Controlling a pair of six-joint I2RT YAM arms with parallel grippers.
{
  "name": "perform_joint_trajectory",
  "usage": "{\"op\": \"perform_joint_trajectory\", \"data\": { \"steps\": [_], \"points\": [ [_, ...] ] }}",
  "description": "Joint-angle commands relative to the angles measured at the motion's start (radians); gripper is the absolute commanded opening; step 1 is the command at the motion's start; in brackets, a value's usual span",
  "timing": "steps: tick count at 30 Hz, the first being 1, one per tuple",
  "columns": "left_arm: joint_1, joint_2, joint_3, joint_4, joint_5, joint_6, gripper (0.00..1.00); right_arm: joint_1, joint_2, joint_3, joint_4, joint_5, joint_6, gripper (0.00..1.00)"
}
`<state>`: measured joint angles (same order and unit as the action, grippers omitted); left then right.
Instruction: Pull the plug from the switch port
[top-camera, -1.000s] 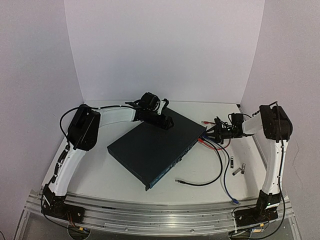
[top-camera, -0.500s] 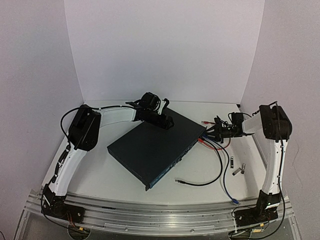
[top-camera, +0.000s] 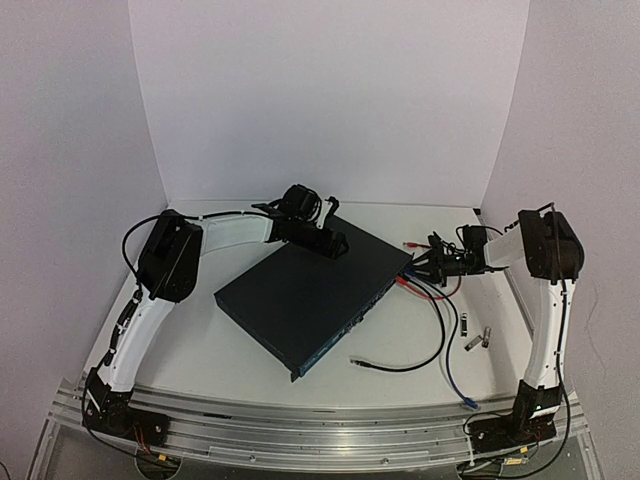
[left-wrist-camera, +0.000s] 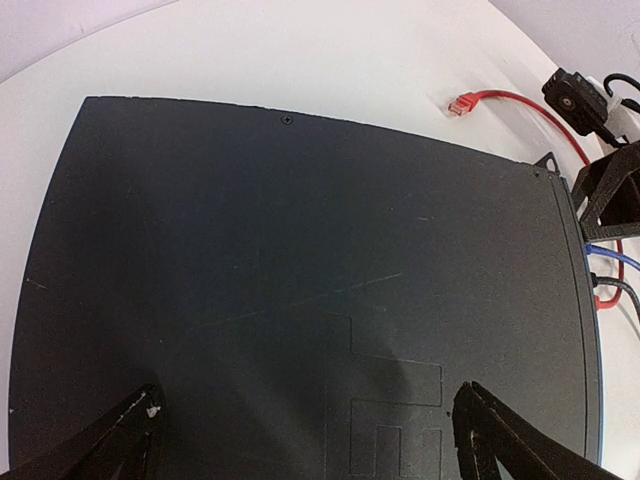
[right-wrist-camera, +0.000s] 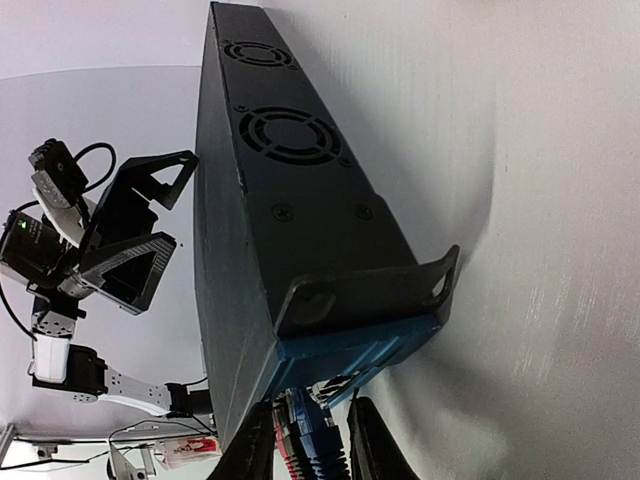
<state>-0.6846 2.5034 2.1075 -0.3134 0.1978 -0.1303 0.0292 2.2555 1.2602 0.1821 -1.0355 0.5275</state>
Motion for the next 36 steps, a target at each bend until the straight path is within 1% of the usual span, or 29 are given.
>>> {"op": "perform_joint_trajectory", "data": {
  "steps": [1, 11, 16, 25, 30, 36],
  "points": [
    [0.003, 0.092, -0.018, -0.161, 0.012, -0.027, 1.0, 0.034, 0.007, -0.011, 0.013, -0.015, -0.021, 0.24],
    [0.003, 0.099, -0.015, -0.167, 0.008, -0.025, 0.99, 0.033, 0.009, -0.029, 0.013, -0.065, -0.08, 0.23],
    [0.003, 0.102, -0.016, -0.168, 0.003, -0.025, 0.99, 0.034, 0.023, -0.025, 0.012, -0.055, -0.077, 0.24],
    [0.003, 0.099, -0.023, -0.163, 0.008, -0.034, 1.0, 0.034, 0.011, 0.0, 0.013, -0.007, -0.024, 0.13],
    [0.003, 0.104, -0.021, -0.162, 0.007, -0.037, 0.99, 0.034, 0.023, 0.014, 0.012, -0.004, 0.03, 0.0],
    [0.004, 0.113, -0.02, -0.169, -0.013, -0.046, 0.99, 0.021, 0.023, -0.019, 0.008, -0.006, 0.038, 0.0]
  ]
}}
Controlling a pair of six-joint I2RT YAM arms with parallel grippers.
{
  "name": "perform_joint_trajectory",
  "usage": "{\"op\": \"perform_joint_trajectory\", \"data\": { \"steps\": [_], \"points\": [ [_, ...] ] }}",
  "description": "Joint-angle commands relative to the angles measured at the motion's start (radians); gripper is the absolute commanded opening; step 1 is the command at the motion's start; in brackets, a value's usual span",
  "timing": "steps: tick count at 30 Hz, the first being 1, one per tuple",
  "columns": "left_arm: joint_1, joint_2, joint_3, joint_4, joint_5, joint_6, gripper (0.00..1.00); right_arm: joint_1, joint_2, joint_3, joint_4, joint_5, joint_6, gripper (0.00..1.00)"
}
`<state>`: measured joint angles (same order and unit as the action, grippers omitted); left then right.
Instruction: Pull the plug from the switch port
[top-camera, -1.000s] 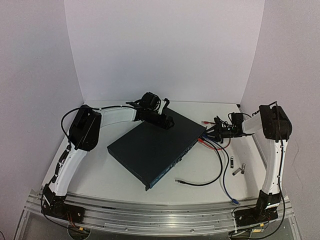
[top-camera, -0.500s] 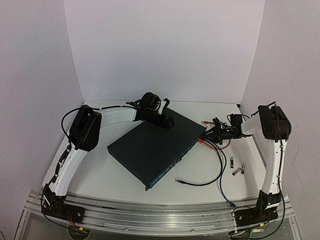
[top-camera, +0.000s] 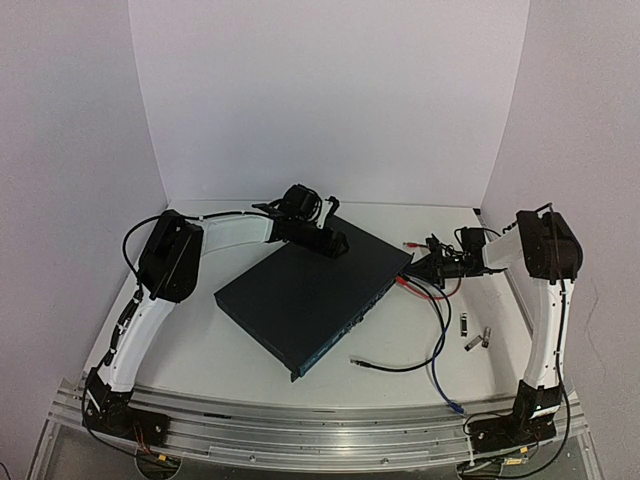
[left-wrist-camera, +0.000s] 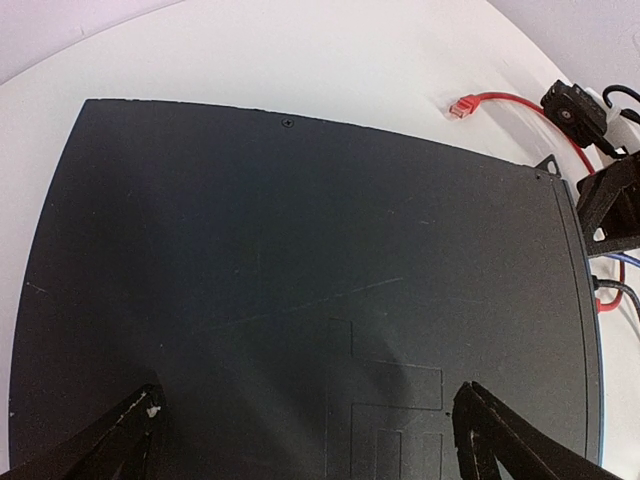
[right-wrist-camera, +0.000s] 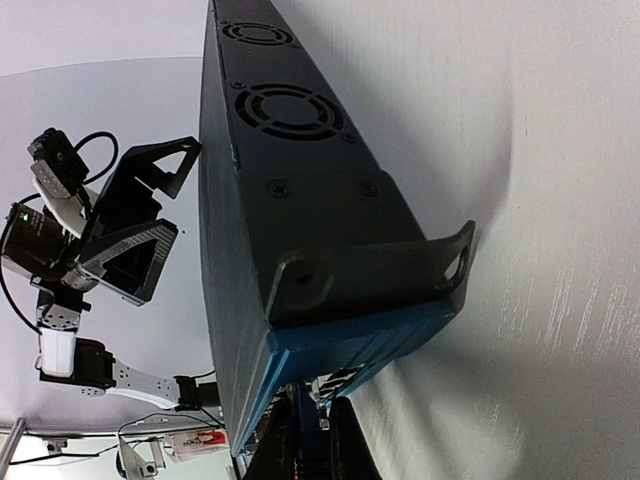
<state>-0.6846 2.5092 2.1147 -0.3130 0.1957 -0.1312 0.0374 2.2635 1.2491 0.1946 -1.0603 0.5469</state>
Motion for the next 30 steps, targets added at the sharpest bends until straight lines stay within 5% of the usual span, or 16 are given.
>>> {"op": "perform_joint_trajectory", "data": {
  "steps": [1, 18, 30],
  "points": [
    [0.005, 0.11, -0.024, -0.174, -0.011, -0.049, 0.99, 0.009, 0.013, -0.021, -0.004, 0.021, 0.018, 0.0],
    [0.034, 0.151, -0.008, -0.248, 0.022, -0.12, 0.99, -0.057, 0.003, -0.149, 0.007, 0.011, -0.022, 0.0],
    [0.034, 0.129, -0.035, -0.222, 0.039, -0.123, 1.0, -0.08, -0.197, -0.13, 0.009, 0.052, -0.005, 0.0]
  ]
}}
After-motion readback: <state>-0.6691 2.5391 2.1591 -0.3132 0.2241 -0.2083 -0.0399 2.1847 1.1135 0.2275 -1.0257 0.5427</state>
